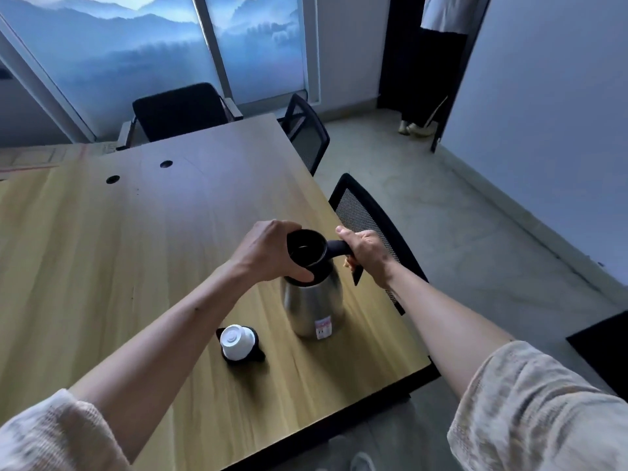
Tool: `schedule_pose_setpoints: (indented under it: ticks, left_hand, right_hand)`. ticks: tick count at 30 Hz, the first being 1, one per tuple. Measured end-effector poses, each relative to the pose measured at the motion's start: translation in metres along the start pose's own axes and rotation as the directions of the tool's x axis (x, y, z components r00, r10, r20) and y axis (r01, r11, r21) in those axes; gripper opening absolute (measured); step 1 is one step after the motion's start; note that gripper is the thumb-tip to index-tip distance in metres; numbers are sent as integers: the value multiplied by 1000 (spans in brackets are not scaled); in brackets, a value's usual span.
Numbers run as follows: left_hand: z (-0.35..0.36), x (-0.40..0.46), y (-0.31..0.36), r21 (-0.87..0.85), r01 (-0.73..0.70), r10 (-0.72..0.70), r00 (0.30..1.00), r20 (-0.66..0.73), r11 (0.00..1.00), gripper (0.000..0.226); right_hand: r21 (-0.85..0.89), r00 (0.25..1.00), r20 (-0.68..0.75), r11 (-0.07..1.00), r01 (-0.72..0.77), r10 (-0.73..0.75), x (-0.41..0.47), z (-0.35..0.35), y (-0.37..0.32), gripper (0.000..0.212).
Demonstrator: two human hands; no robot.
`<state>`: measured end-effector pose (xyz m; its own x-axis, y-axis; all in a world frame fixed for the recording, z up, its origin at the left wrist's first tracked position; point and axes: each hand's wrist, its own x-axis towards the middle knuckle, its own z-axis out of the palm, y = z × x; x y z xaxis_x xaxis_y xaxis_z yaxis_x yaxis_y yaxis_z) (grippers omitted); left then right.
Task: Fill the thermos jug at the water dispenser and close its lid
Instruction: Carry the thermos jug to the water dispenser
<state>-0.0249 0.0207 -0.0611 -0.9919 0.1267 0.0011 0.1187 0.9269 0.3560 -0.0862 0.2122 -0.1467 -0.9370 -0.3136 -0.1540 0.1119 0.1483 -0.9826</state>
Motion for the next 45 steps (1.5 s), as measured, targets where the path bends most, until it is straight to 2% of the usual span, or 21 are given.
schedule_pose_setpoints:
  ticks: [5, 9, 12, 15, 20, 24, 25, 28, 31, 34, 39, 42, 45]
  left_hand:
    - [-10, 20, 38, -61, -106, 110, 992, 67, 992, 41]
    - [-22, 48, 82, -99, -233, 242, 967, 84, 967, 42]
    - [-35, 66, 127, -63, -338, 342, 937, 76, 939, 52]
    - [-45, 77, 171, -54, -383, 386, 920, 60, 922, 57]
    - [-32, 95, 258, -121, -432, 443, 893, 80, 894, 74]
    - [1, 110, 327, -173, -460, 482, 868, 116, 871, 62]
    - [17, 116, 361, -182, -495, 519, 846, 122, 850, 57]
    - [43, 119, 399, -220, -521, 557, 816, 155, 825, 53]
    - [80, 126, 452, -264, -549, 602, 774, 198, 793, 55]
    - [114, 133, 504, -303, -592, 660, 713, 236, 747, 60]
    - [168, 144, 591, -393, -627, 738, 615, 279, 672, 51]
    - [198, 152, 632, -444, -621, 761, 568, 313, 646, 50]
    - [228, 168, 678, -481, -637, 798, 490, 350, 602, 61]
  right_hand:
    - [92, 987, -163, 996, 1, 14, -22, -35, -14, 51]
    - [162, 947, -322, 986, 49, 6, -39, -76, -31, 60]
    - [213, 889, -458, 972, 96, 12, -53, -114, -48, 54]
    - [244, 842, -540, 958, 150, 6, -68, -149, -64, 60]
    - [232, 725, -688, 947, 225, -4, -103, -225, -66, 53]
    - [209, 621, -783, 953, 219, 29, -140, -291, -53, 58]
    - [194, 578, -815, 957, 215, 36, -158, -323, -45, 58]
    - [169, 546, -837, 969, 183, 42, -184, -356, -30, 57]
    - [143, 482, -874, 980, 138, 60, -217, -406, -9, 56]
    - [157, 418, -905, 978, 140, 86, -249, -450, 13, 56]
    - [189, 264, -953, 972, 139, 147, -293, -525, 53, 53]
    - [230, 202, -959, 961, 152, 198, -311, -561, 76, 53]
    - [253, 119, -964, 959, 131, 238, -326, -604, 98, 52]
